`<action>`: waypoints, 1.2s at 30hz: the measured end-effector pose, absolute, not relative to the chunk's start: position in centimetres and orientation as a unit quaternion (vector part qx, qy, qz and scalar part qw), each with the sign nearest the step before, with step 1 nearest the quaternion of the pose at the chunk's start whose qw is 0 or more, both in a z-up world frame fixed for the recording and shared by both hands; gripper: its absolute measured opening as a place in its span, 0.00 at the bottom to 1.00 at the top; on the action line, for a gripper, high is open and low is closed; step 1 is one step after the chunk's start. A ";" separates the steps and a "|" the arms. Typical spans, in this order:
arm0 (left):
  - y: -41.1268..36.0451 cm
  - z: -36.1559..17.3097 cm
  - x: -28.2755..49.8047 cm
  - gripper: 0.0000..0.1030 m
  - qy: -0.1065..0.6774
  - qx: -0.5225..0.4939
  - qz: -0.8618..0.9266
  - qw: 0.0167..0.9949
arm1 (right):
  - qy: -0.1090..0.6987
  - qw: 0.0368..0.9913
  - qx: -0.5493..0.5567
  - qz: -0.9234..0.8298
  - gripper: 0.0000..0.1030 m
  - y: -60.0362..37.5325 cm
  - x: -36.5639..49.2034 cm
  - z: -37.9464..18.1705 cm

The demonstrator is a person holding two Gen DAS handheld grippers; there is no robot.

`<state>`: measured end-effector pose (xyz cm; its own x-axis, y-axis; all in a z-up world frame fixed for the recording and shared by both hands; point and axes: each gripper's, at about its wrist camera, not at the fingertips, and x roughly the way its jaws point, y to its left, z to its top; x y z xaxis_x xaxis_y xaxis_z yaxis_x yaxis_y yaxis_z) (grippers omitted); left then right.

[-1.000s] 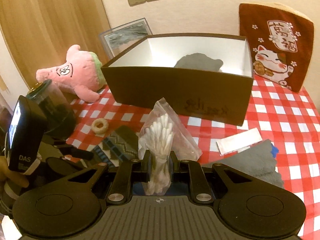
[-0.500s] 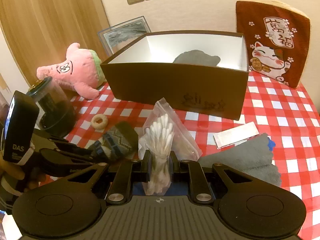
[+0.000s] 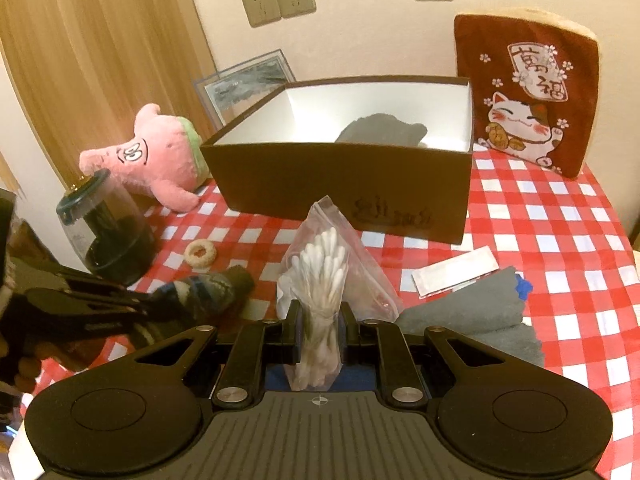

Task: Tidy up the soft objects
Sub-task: 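Grasp the striped knit sock with the left gripper while the right gripper holds the swab bag, then carry the sock over the box and open the left gripper while the right gripper carries the bag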

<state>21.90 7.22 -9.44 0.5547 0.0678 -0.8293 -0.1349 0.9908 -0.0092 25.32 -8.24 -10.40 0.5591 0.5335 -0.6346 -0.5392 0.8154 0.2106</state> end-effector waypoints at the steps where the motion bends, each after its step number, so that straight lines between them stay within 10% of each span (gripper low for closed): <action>1: 7.2 -8.9 21.8 0.05 0.462 -0.037 0.059 0.884 | 0.356 0.884 -0.003 0.305 0.16 -8.3 25.3 -10.2; 36: 10.1 2.8 36.0 0.05 0.323 -0.035 0.090 0.941 | 0.246 0.908 0.013 0.339 0.17 -6.3 38.5 -1.4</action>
<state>35.96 10.08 2.80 0.7747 0.1465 -0.6152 -0.1923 0.9813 -0.0085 38.47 -6.33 -1.45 0.6491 0.6217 -0.4384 -0.6087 0.7701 0.1909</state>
